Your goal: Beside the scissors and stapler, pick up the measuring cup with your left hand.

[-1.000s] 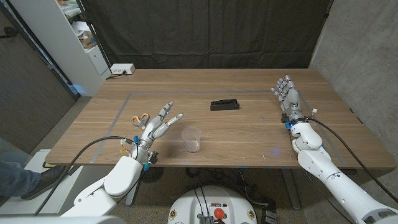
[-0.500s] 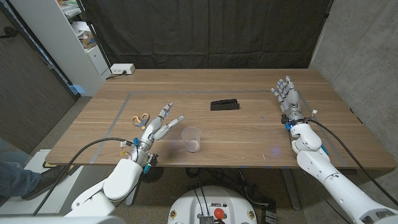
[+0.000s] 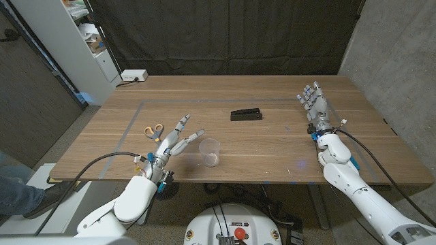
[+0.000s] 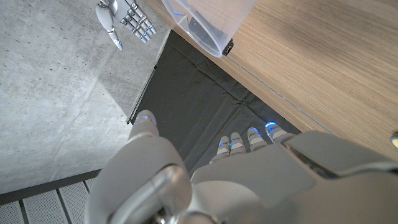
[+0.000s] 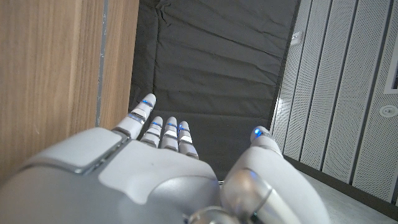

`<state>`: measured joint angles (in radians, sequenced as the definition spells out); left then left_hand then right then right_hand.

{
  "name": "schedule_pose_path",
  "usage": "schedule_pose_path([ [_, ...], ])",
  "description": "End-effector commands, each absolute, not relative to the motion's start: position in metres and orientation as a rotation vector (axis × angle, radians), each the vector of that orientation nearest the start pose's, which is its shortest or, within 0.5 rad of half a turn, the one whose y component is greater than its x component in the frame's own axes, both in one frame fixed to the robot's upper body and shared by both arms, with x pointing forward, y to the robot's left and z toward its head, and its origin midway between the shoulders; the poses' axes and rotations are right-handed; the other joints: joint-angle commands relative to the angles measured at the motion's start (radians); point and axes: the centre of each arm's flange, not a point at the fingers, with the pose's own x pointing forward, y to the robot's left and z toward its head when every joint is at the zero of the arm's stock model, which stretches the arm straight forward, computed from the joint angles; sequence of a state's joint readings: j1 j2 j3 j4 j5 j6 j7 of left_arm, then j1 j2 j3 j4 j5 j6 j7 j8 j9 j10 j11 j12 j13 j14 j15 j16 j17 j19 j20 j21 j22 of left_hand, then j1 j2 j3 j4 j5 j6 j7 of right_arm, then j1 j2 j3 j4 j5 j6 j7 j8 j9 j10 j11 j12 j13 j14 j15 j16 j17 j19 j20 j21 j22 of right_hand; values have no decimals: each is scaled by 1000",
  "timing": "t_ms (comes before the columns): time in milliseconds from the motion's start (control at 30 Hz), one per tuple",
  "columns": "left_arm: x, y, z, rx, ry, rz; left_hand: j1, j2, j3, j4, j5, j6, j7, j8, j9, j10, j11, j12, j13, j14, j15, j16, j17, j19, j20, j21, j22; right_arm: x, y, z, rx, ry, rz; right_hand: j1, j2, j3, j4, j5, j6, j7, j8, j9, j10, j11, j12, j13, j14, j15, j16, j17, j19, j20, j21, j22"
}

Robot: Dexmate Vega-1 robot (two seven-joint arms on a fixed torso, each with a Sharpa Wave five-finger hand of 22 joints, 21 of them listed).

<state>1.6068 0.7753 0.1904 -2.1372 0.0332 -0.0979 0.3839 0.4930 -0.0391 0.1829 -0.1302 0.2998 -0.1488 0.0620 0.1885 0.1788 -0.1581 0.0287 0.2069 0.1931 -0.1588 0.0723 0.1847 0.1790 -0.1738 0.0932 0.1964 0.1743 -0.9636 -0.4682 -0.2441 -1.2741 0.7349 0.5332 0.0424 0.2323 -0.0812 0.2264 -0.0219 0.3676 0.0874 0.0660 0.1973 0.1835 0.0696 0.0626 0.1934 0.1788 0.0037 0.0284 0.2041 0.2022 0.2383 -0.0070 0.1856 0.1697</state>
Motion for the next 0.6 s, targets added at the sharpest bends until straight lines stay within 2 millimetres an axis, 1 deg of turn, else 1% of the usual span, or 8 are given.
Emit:
schedule_pose_path([
  [33,433,231,-130,655,-626,-54,15,2,3,-6,4,-9,2,-1,5,-12,-1,-2,4,-10,2,0,2,-74,8,1,4,626,-347,-50,225,-770,85,3,-7,-2,-2,7,4,-6,0,4,3,-1,-2,5,9,0,2,3,-2,-1,5,2],
  [433,425,222,-134,692,-597,-50,30,4,7,-12,7,-14,4,0,5,-15,1,-2,5,-14,3,-1,2,-77,13,-1,4,627,-352,-53,238,-775,84,2,-7,-5,-2,9,4,-9,-1,4,3,3,-2,5,10,1,2,4,-2,0,5,2],
  [600,425,220,-137,703,-586,-45,36,4,9,-14,8,-16,3,0,5,-17,1,-2,5,-16,4,-1,2,-76,20,-1,4,627,-353,-53,242,-777,84,1,-7,-6,-2,9,4,-9,-1,4,3,3,-2,5,10,2,3,4,-2,1,5,2],
])
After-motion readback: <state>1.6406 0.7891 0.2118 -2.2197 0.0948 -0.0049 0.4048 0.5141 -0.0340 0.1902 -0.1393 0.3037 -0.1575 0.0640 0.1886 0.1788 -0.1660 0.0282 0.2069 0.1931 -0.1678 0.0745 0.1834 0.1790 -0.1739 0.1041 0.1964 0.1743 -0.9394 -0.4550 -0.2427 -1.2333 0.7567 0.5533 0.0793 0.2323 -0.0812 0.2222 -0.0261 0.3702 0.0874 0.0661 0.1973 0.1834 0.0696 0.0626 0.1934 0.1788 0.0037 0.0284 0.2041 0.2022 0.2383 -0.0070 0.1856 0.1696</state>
